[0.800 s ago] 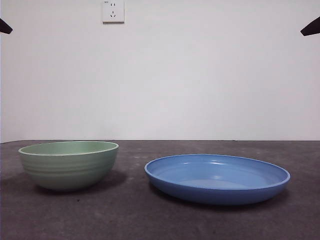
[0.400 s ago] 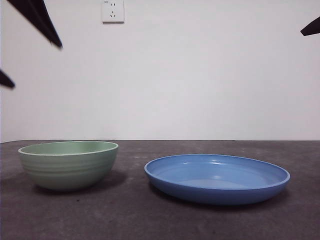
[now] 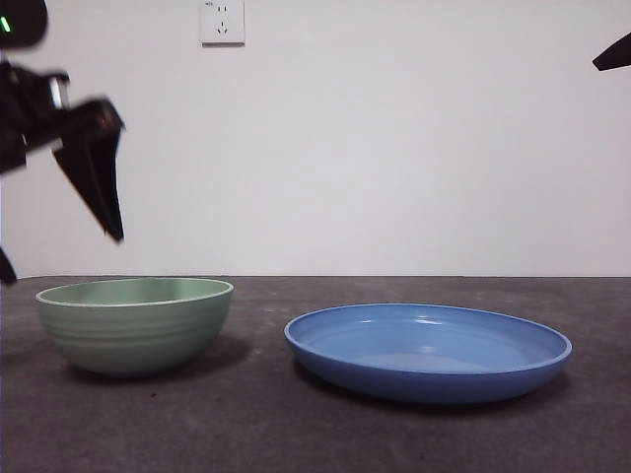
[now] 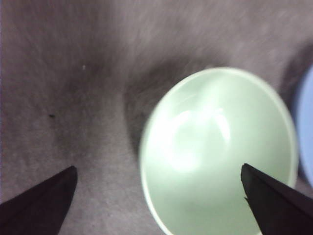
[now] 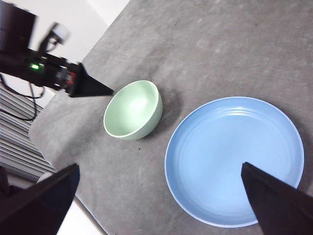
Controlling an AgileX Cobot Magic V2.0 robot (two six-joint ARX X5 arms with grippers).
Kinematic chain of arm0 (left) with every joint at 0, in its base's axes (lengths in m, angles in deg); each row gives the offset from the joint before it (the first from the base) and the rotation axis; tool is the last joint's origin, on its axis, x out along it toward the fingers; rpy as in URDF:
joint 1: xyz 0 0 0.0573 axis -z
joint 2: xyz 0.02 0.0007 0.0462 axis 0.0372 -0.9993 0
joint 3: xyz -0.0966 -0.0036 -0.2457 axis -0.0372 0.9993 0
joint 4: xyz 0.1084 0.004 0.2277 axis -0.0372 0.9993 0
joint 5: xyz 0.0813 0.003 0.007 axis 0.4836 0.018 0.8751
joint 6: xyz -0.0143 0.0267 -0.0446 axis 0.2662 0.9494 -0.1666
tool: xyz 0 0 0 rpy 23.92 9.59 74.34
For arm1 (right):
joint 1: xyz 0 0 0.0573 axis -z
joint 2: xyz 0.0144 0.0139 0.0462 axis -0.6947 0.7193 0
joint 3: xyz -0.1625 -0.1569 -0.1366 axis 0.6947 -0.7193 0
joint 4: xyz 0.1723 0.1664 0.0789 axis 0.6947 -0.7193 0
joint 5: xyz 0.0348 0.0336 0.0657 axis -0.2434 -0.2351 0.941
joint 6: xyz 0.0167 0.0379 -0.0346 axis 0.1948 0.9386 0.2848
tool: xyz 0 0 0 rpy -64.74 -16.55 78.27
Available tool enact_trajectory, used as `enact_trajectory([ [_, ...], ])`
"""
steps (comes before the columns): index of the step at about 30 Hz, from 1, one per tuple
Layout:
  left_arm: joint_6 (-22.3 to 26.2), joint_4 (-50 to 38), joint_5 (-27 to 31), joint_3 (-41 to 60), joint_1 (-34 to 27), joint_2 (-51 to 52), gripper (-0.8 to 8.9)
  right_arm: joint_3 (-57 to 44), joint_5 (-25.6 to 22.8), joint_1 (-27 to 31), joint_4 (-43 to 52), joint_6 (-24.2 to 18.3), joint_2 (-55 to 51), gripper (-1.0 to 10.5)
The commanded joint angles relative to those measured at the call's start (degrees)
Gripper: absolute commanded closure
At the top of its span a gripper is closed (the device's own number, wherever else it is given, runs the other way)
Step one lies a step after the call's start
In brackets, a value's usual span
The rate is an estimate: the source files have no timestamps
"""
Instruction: Place the green bowl on the blue plate
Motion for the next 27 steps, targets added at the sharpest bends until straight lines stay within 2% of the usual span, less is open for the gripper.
enact_trajectory([
  [1, 1.92, -0.44, 0.28, -2.01, 0.11, -4.24, 2.24, 1.09, 0.07, -0.2, 0.5, 0.02, 0.22, 3.4],
  [5, 2.27, -1.77, 0.28, -2.08, 0.09, -8.11, 2.36, 1.09, 0.04, -0.2, 0.52, 0.0, 0.22, 3.4],
  [16, 2.45, -2.95, 0.24, -2.08, 0.09, -10.84, 5.48, 1.09, 0.04, -0.2, 0.61, -0.02, 0.22, 3.4],
  [20, 2.19, -3.37, 0.24, -2.08, 0.09, -10.84, 6.13, 1.09, 0.07, -0.2, 0.61, -0.02, 0.22, 3.4],
  [25, 2.01, -3.37, 0.24, -2.08, 0.09, -10.84, 7.67, 1.09, 0.07, -0.2, 0.61, -0.02, 0.22, 3.4],
  [27, 2.01, -3.39, 0.24, -2.08, 0.09, -10.84, 7.9, 1.09, 0.07, -0.2, 0.61, -0.02, 0.22, 3.4],
])
